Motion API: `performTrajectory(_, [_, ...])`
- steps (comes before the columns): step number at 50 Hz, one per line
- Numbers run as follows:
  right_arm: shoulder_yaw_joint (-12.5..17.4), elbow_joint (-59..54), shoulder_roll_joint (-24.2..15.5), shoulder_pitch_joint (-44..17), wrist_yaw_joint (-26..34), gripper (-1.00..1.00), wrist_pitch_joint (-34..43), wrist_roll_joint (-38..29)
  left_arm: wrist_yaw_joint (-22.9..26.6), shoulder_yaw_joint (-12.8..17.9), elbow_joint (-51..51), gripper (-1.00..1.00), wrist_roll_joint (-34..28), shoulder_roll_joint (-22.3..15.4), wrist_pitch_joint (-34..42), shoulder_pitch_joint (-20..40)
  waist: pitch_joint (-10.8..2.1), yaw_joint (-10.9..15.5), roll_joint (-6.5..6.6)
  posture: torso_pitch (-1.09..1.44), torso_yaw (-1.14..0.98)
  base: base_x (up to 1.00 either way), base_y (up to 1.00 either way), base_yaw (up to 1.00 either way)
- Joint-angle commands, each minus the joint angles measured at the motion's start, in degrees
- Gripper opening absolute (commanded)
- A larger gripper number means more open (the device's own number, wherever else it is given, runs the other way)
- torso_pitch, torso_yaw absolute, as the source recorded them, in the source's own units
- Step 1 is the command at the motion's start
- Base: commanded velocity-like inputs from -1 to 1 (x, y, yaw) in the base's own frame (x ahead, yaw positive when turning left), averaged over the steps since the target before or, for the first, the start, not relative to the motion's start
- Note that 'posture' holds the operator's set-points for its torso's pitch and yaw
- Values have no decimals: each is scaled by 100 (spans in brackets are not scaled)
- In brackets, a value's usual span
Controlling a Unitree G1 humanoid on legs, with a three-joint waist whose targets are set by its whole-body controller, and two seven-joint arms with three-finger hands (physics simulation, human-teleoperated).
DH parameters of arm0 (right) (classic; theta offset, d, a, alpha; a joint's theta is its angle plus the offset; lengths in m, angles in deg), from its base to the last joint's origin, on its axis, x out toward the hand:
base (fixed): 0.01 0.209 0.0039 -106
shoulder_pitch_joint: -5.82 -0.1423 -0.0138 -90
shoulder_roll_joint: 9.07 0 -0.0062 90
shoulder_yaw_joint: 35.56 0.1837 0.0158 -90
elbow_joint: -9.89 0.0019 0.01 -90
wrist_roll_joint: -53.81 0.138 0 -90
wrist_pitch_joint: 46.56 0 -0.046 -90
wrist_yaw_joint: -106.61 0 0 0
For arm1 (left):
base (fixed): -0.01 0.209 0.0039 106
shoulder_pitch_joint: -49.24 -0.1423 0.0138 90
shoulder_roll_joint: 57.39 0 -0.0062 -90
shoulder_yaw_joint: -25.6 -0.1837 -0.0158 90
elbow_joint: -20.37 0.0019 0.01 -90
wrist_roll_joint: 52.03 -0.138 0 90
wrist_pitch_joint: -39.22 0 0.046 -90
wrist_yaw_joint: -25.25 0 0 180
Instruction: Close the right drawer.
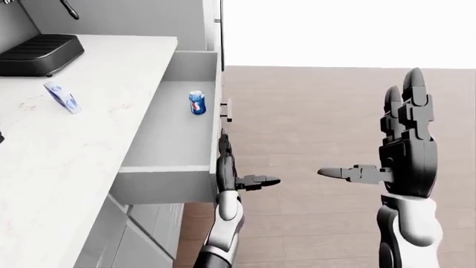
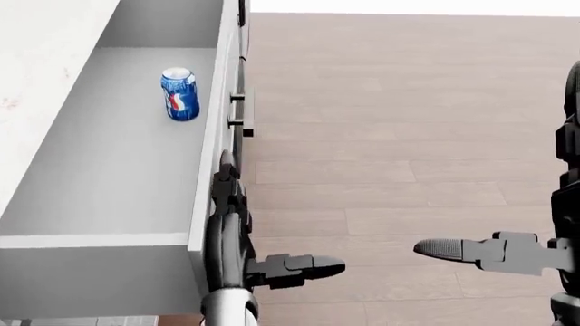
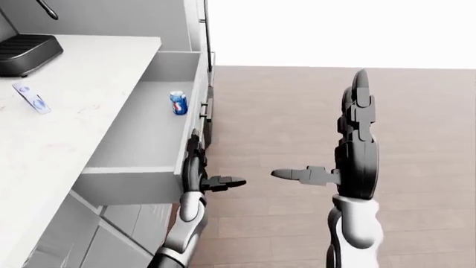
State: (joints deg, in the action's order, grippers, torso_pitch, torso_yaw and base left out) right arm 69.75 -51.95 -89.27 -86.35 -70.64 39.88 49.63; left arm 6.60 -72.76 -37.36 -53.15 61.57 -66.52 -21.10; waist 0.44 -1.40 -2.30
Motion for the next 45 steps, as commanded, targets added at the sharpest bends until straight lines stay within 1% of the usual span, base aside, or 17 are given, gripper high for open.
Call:
performTrajectory(1, [29,203,-45,-99,-28,100,-129,9,-201,190,-326,100,108,-58,-211,93,-103,47,-33,0,0,0,0,0])
performTrajectory(3, [22,204,-44,-103,-32,100,-116,3,-223,189,-340,100,117,-76,-323,72,-104,44,-30,0,0,0,0,0])
performTrajectory(12, [12,226,-40,-99,-30,100,-103,-10,-503,259,-497,100,92,-172,-349,19,-113,38,-16,0,0,0,0,0])
performTrajectory(17, [15,203,-38,-95,-30,100,-129,-9,-572,309,-671,100,172,-244,-298,-41,-109,41,-10,0,0,0,0,0])
performTrajectory(26, [10,200,-38,-94,-33,100,-131,-15,-640,472,-733,100,351,-416,-349,-52,-91,36,3,0,0,0,0,0])
performTrajectory(30, [18,215,-42,-100,-31,100,-111,-9,-665,496,-726,100,371,-448,-341,-45,-90,31,12,0,0,0,0,0])
performTrajectory(34, [9,214,-39,-97,-24,100,-120,-15,-691,646,-660,100,537,-563,-360,1,-87,29,20,0,0,0,0,0])
performTrajectory(41, [19,172,-44,-99,-22,100,-155,-5,-798,661,-781,100,518,-628,-340,-52,-103,18,38,0,0,0,0,0])
performTrajectory(45, [12,201,-41,-98,-22,100,-129,-14,-815,734,-798,100,552,-707,-348,-92,-109,14,45,0,0,0,0,0])
